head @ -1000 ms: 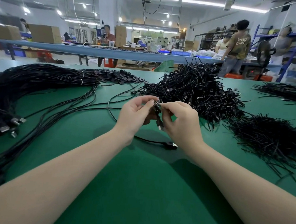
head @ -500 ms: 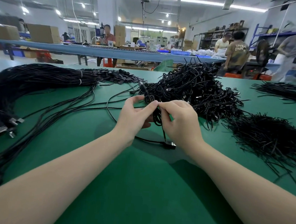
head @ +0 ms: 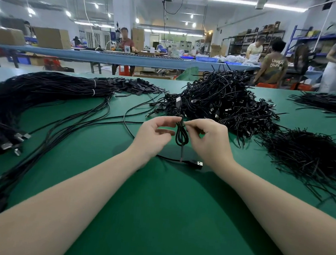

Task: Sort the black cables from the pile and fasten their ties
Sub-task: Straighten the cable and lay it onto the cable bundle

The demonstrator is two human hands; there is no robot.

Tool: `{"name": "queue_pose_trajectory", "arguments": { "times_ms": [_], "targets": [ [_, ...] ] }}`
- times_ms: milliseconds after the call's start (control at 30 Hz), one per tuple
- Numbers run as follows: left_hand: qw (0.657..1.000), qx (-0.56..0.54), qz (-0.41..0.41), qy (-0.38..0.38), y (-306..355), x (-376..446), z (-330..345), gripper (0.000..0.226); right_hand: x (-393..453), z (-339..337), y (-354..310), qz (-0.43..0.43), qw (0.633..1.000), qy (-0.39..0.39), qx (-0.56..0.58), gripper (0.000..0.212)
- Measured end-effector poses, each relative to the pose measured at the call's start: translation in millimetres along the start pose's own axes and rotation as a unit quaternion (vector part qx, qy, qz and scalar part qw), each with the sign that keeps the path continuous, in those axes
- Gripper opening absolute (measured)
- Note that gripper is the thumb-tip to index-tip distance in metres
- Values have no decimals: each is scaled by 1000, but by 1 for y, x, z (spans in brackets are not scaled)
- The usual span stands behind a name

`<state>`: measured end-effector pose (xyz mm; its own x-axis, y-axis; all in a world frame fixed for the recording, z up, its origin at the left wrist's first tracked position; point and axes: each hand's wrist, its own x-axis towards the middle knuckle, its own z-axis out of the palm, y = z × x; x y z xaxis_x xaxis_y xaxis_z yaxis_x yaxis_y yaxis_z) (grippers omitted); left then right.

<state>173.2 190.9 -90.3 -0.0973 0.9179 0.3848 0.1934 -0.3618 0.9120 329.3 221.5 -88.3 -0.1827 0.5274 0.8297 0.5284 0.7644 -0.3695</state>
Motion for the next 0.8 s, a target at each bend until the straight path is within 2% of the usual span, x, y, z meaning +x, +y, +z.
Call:
{"name": "queue_pose_trajectory", "arguments": {
  "times_ms": [133,200,333,400,500,600,633,700,800],
  "targets": [
    [992,96,72,43,-1,-1,-2,40,-2,4,-6,-14,1000,-10,18,10],
    [989,105,86,53,0,-1,-3,31,-1,5,-9,-19,999,-1,30,12],
    [998,11,35,44,6,-2,3,2,2,2,-11,-51,998,28,5,10],
    [997,-52,-11,59,10,-2,9,9,4,1,-13,-89,994,58,-19,9],
    [972,-198,-104,68,17,-1,16,19,5,-2,-12,-171,979,74,-83,13],
    [960,-236,-130,70,20,-2,17,7,2,-1,-11,-188,972,65,-122,14],
    [962,-234,-125,61,20,-3,16,8,1,-1,-12,-174,975,61,-121,12],
    [975,-191,-107,41,17,-5,14,23,0,0,-12,-131,983,57,-113,8],
    [999,-29,-7,29,8,-7,8,44,-1,-3,-10,-66,991,49,-103,8]
  ]
}}
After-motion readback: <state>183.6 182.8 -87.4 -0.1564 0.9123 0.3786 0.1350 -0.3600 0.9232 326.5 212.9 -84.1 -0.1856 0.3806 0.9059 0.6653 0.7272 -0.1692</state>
